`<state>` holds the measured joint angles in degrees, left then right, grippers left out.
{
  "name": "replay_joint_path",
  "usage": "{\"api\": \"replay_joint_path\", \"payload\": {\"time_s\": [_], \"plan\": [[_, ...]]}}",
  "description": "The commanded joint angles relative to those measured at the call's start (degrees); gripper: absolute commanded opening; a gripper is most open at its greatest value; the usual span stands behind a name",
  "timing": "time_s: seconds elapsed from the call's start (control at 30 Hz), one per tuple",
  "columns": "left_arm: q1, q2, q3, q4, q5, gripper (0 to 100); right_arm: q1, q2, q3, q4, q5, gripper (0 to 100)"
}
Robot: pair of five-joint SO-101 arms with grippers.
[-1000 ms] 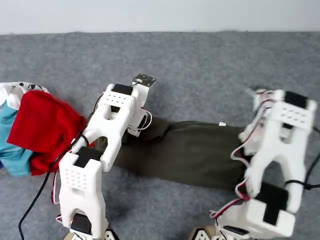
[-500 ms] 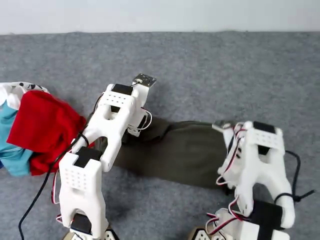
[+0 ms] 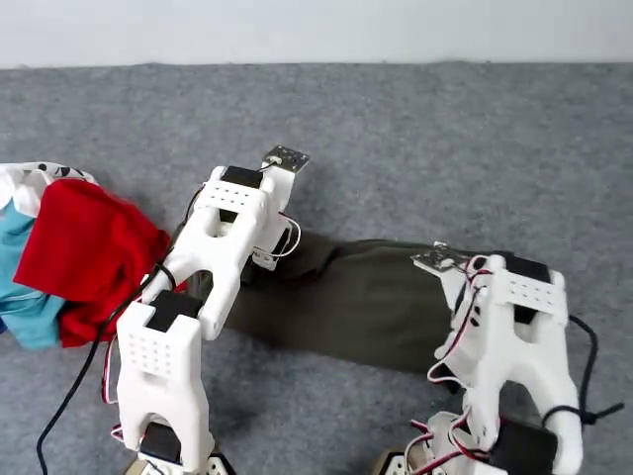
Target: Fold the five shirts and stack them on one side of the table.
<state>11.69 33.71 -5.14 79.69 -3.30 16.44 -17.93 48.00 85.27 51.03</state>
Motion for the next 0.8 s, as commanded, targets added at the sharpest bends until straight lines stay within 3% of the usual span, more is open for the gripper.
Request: {"api": "replay_joint_path", "payload": {"time_s": [0.0,0.1,0.23,0.33,0.57,0.77], "plan": [[0.26,2.02,0.04,-0.97,-0.09,10,6.11,-1.71,0.0,-0.66,5.36,18.2],[0.26,2.02,0.04,-0.97,-0.09,10,11.3,-1.71,0.0,-3.82,8.35,16.3],[0.26,2.02,0.04,-0.97,-0.09,10,14.29,-1.71,0.0,-7.69,8.53,4.2],[0.26,2.02,0.04,-0.97,-0.09,10,14.37,-2.42,-0.35,-6.99,7.56,6.5],[0.26,2.02,0.04,-0.97,-0.09,10,7.43,-9.89,-3.52,6.37,-1.14,7.2],[0.35,2.02,0.04,-0.88,-0.09,10,5.32,-16.84,-1.32,7.43,-3.78,7.2]]}}
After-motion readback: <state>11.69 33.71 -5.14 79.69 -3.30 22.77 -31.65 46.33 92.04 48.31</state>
